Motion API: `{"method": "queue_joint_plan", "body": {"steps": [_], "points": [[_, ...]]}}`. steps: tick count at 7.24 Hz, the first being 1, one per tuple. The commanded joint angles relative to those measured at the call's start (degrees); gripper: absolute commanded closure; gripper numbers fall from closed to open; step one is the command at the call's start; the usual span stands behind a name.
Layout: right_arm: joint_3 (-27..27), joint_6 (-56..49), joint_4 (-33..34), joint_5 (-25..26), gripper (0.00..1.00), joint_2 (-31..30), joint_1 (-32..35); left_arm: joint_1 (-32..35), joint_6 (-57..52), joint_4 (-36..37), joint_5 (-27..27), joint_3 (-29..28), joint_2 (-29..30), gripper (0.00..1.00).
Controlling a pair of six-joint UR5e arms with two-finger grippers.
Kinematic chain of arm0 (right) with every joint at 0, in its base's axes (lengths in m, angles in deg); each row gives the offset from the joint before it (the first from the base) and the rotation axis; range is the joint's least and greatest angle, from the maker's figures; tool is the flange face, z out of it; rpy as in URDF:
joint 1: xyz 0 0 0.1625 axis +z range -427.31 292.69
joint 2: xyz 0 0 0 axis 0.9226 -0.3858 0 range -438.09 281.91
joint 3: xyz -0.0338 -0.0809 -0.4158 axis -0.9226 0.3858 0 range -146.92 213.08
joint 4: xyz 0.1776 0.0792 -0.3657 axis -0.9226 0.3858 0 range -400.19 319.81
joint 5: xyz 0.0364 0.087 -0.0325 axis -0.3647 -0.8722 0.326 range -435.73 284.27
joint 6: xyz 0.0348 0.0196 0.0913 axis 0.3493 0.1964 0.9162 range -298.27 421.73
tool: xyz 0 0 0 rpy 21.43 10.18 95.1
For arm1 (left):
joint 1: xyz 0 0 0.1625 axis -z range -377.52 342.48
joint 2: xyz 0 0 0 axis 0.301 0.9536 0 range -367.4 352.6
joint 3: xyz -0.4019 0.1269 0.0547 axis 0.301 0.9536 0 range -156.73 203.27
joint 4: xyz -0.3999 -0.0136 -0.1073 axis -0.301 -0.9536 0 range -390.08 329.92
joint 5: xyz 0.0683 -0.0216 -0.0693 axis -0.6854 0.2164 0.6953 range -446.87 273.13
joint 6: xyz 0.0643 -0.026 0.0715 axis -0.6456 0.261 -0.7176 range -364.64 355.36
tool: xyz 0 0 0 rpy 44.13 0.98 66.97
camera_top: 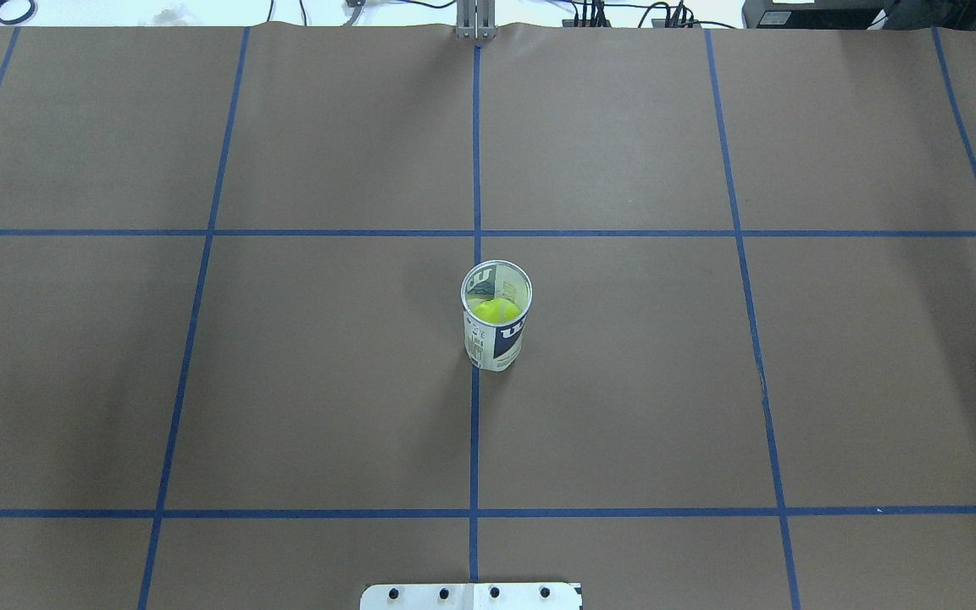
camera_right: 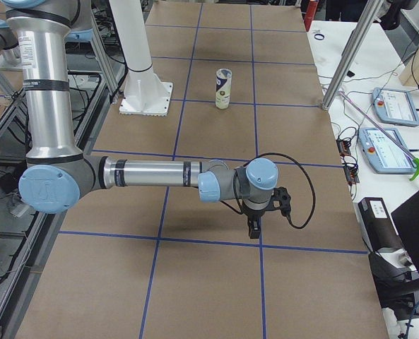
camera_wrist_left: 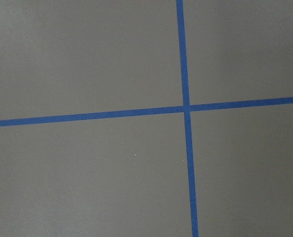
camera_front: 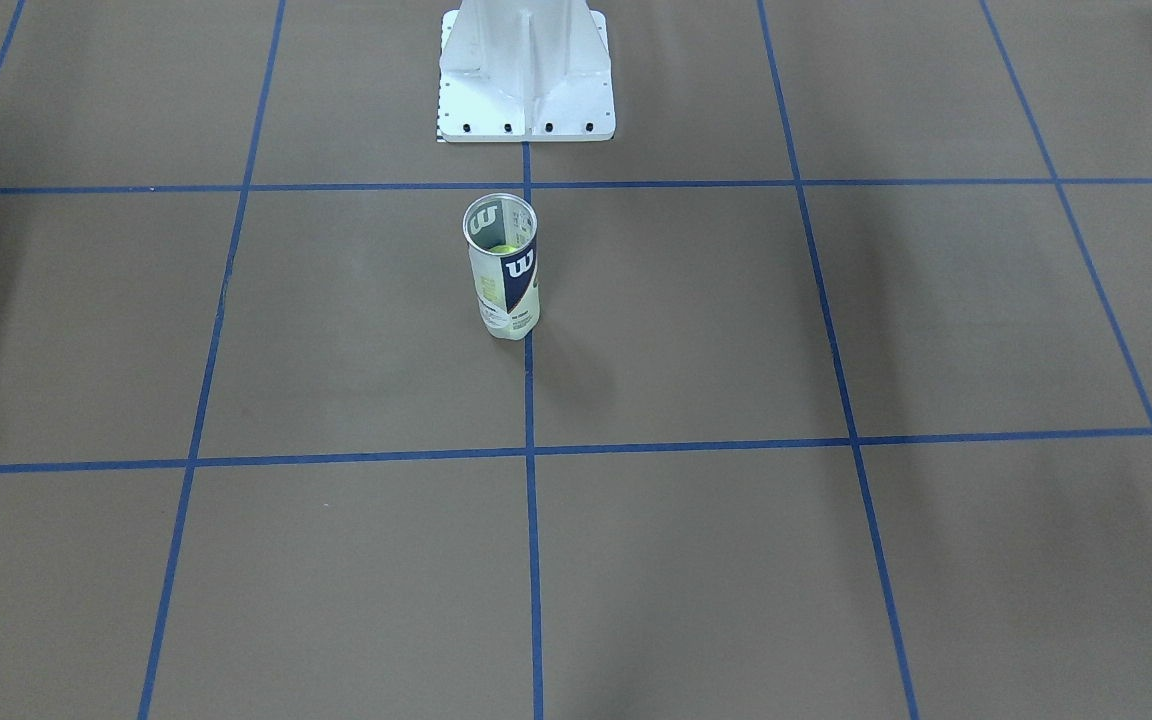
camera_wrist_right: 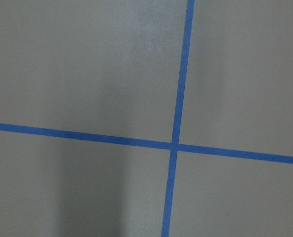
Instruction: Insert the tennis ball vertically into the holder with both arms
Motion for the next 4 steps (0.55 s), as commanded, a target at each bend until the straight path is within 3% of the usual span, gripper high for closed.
{"method": "queue_joint_plan", "body": {"steps": [1,4], "points": [[-0.18,-0.17,0.15,0.20,0.01,-1.73,0.04,-0.01,-0.28,-0.19,-0.38,0.46,-0.19,0.00],[-0.36,-0.17,0.06,0.29,0.01,-2.78,1.26,-0.10,-0.46,-1.60,-0.21,0.55,-0.37,0.00]]}}
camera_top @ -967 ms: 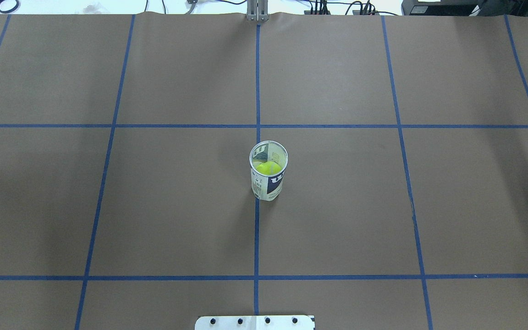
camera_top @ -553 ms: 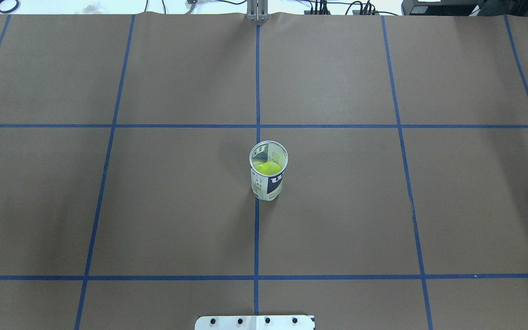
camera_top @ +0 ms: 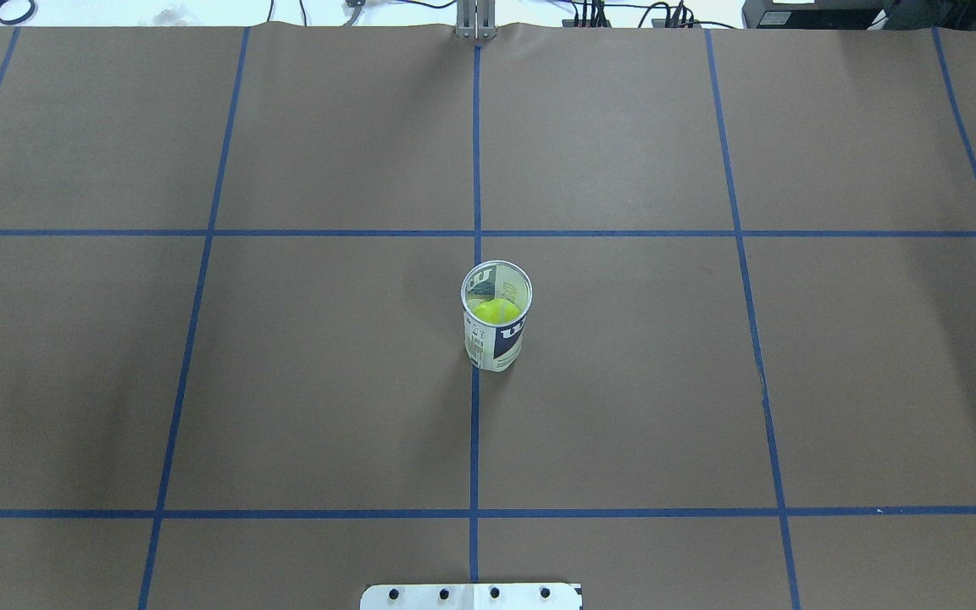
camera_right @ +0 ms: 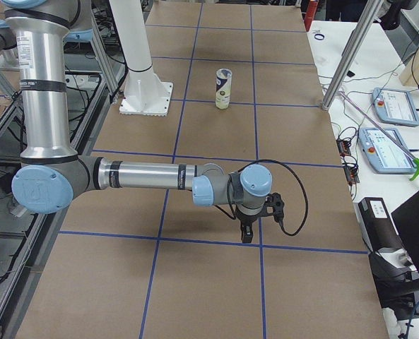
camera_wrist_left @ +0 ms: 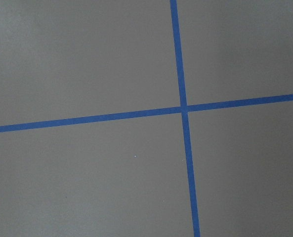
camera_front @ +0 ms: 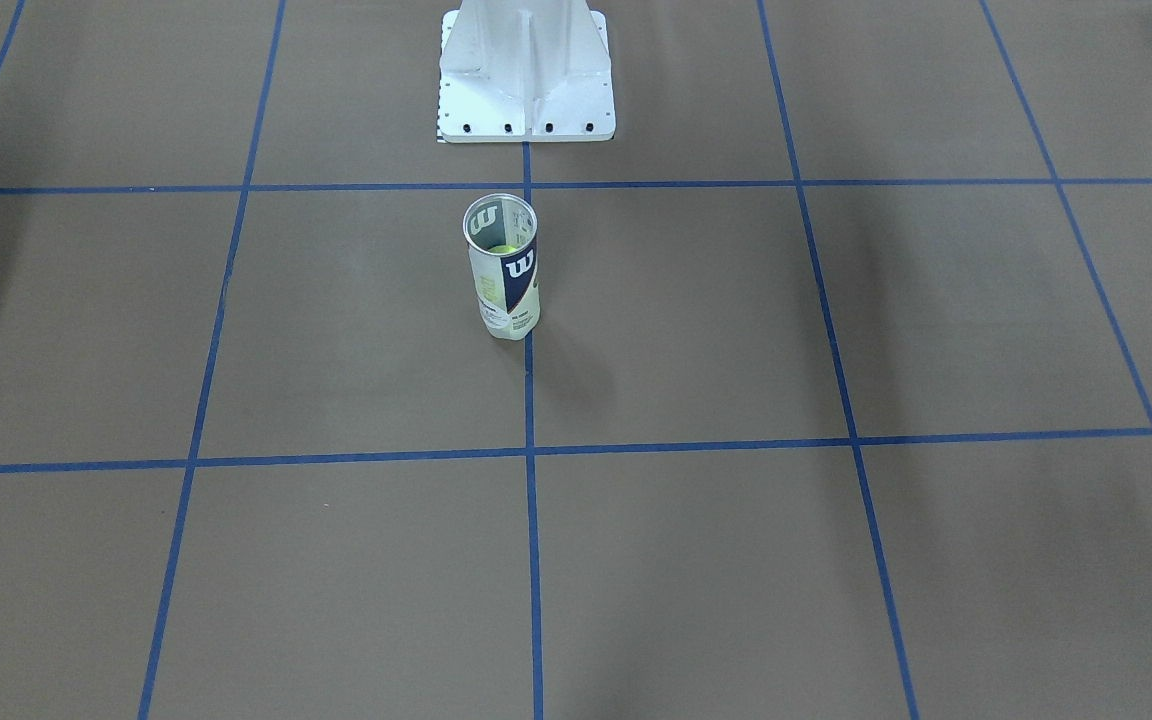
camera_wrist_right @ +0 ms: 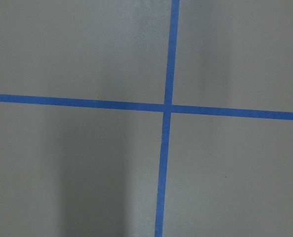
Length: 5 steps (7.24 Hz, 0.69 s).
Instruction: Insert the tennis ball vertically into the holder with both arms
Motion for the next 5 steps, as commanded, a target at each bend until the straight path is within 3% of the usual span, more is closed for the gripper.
{"method": "queue_joint_plan", "body": {"steps": [1,5], "points": [[0.05,0.08,-0.01,0.13,0.01,-0.53,0.57,-0.03,0.08,-0.22,0.11,-0.20,-0.14,0.00],[0.58,0.17,-0.01,0.22,0.01,-1.58,0.57,-0.03,0.17,-0.22,0.02,-0.38,-0.23,0.00]]}}
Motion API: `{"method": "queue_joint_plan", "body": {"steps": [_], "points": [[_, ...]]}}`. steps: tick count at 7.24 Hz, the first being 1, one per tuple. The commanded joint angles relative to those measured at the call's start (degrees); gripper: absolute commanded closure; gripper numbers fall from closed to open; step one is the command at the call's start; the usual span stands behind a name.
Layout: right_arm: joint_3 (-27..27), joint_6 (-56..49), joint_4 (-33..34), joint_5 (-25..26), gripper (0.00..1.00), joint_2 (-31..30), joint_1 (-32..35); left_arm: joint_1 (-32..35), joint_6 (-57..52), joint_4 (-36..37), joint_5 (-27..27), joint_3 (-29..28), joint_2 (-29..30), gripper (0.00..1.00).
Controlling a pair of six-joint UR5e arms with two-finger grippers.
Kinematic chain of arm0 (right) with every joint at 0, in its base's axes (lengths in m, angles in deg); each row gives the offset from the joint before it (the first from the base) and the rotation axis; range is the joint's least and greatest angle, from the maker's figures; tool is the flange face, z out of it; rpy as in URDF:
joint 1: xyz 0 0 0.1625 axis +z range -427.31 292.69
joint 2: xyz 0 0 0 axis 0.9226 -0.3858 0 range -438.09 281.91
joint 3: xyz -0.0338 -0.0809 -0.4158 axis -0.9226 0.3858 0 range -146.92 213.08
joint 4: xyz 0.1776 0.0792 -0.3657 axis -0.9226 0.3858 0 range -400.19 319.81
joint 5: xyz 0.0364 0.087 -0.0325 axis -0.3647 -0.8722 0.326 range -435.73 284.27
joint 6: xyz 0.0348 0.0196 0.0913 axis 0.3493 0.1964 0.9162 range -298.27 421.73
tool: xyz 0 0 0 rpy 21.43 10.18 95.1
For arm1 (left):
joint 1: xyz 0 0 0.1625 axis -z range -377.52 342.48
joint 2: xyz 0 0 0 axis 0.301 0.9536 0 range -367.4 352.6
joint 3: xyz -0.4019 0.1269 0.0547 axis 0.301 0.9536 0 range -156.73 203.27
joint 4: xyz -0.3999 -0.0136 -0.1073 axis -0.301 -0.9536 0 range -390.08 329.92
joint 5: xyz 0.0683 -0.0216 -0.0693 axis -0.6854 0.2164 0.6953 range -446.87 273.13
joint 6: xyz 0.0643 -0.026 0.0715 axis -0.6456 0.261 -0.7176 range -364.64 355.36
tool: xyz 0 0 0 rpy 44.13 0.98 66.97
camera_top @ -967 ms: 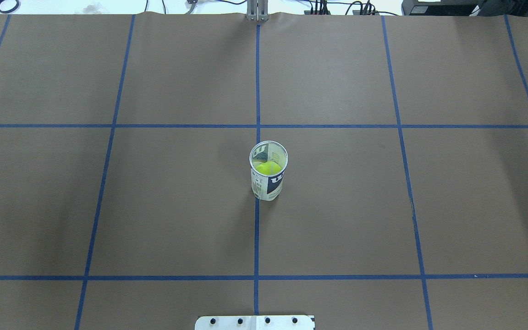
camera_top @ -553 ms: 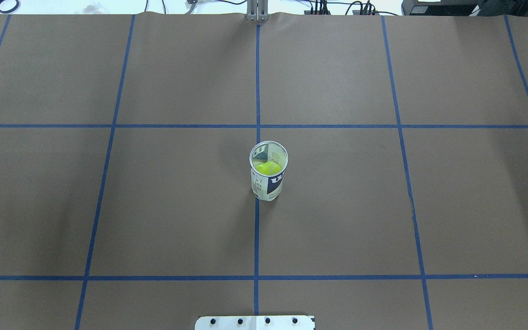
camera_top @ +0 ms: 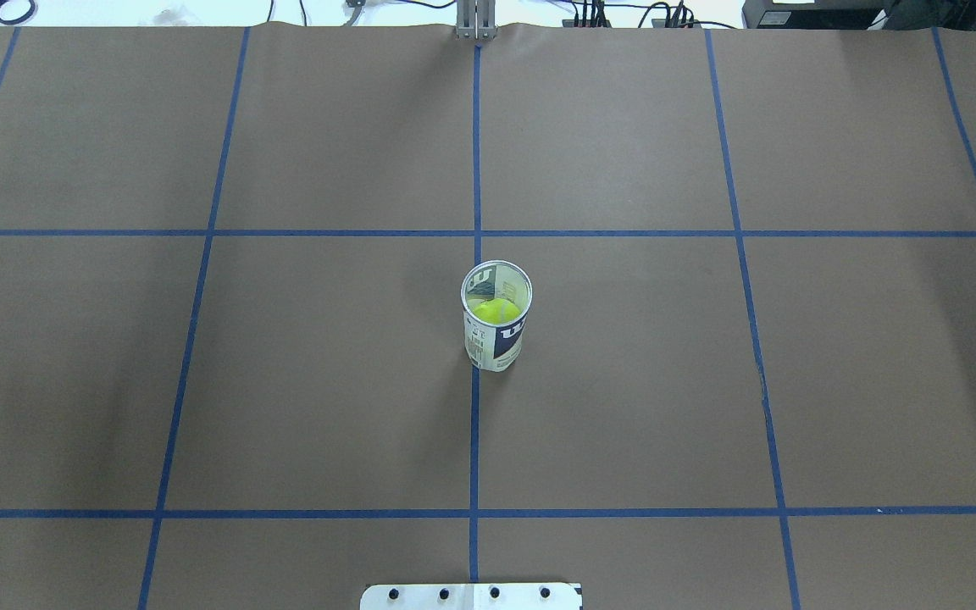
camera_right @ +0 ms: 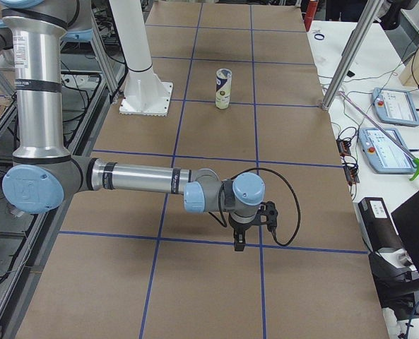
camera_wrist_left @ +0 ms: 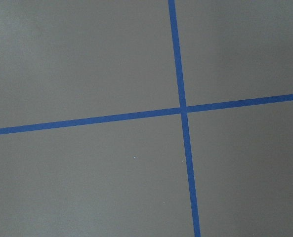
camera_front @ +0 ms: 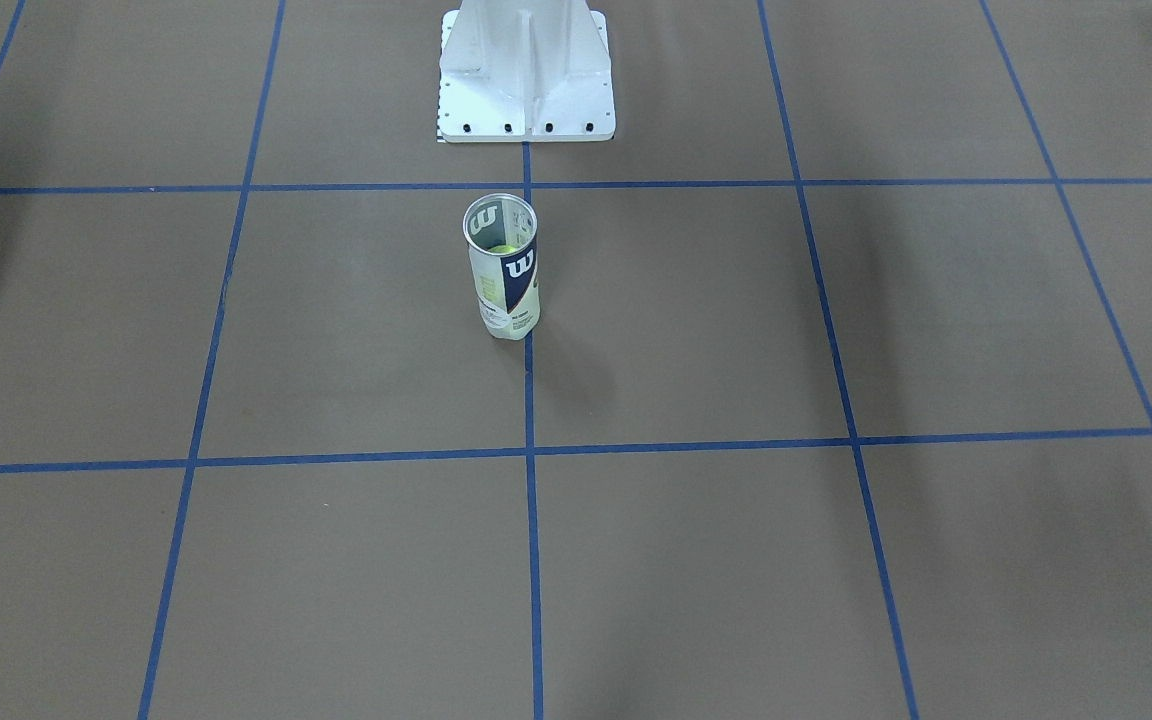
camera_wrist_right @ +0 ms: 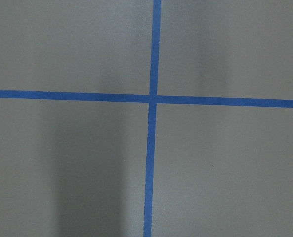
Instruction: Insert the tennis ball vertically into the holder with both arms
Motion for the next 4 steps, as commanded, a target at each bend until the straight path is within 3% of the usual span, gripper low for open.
{"method": "queue_joint_plan", "body": {"steps": [1,4], "points": [[0.13,0.07,0.00,1.64,0.01,-0.64,0.09,0.00,0.04,-0.09,-0.06,0.08,-0.90,0.00],[0.22,-0.02,0.00,2.89,0.01,-0.73,0.44,0.00,0.04,0.00,-0.06,0.26,-1.18,0.00]]}}
